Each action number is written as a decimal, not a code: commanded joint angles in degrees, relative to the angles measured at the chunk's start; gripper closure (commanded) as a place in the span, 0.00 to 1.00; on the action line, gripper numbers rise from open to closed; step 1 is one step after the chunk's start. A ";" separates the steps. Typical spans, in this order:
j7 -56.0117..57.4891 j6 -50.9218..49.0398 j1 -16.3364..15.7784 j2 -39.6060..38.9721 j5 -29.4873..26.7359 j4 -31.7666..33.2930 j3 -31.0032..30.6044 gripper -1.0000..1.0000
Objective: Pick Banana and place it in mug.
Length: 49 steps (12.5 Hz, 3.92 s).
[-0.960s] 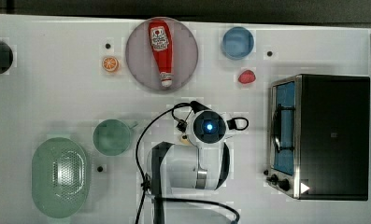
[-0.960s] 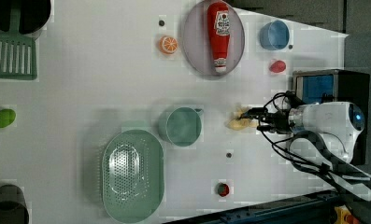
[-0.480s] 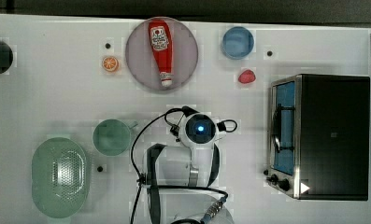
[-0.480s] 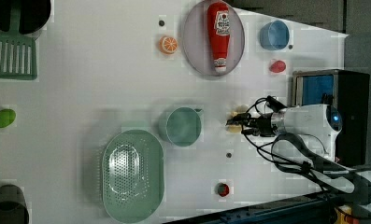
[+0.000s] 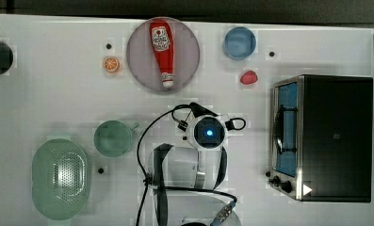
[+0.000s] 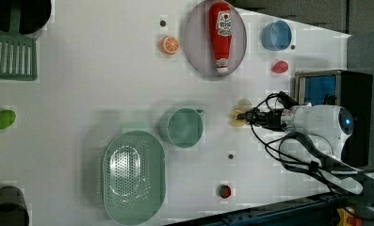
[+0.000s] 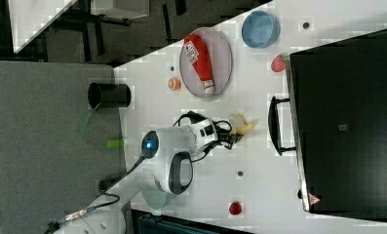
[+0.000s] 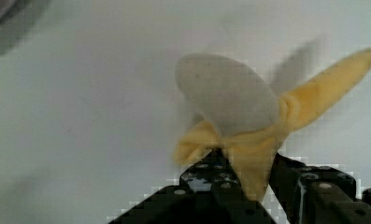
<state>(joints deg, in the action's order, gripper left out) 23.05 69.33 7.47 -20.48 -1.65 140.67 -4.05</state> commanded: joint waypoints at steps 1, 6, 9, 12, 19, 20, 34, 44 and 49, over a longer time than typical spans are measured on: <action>1.51 -6.75 -0.91 10.81 0.85 -1.19 0.76 0.71; 1.51 -34.24 -0.88 24.91 0.87 -9.44 1.04 0.71; 1.52 -43.28 -1.10 30.25 0.85 -13.61 -0.25 0.71; 1.30 -43.78 -1.86 33.01 0.84 -14.10 -4.27 0.71; -2.80 -44.53 -3.07 30.64 0.51 -14.06 -20.44 0.71; -7.66 -44.53 -3.09 29.93 0.51 -14.05 -22.07 0.71; -33.16 -25.41 -3.13 11.62 1.69 -9.19 -28.46 0.58; -34.76 -28.17 -1.56 17.92 2.99 -12.95 -23.76 0.00; -34.62 -46.71 -0.78 28.04 2.98 -22.13 -14.16 0.00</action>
<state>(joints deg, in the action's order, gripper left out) -9.62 24.82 5.38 4.85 1.28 119.96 -19.99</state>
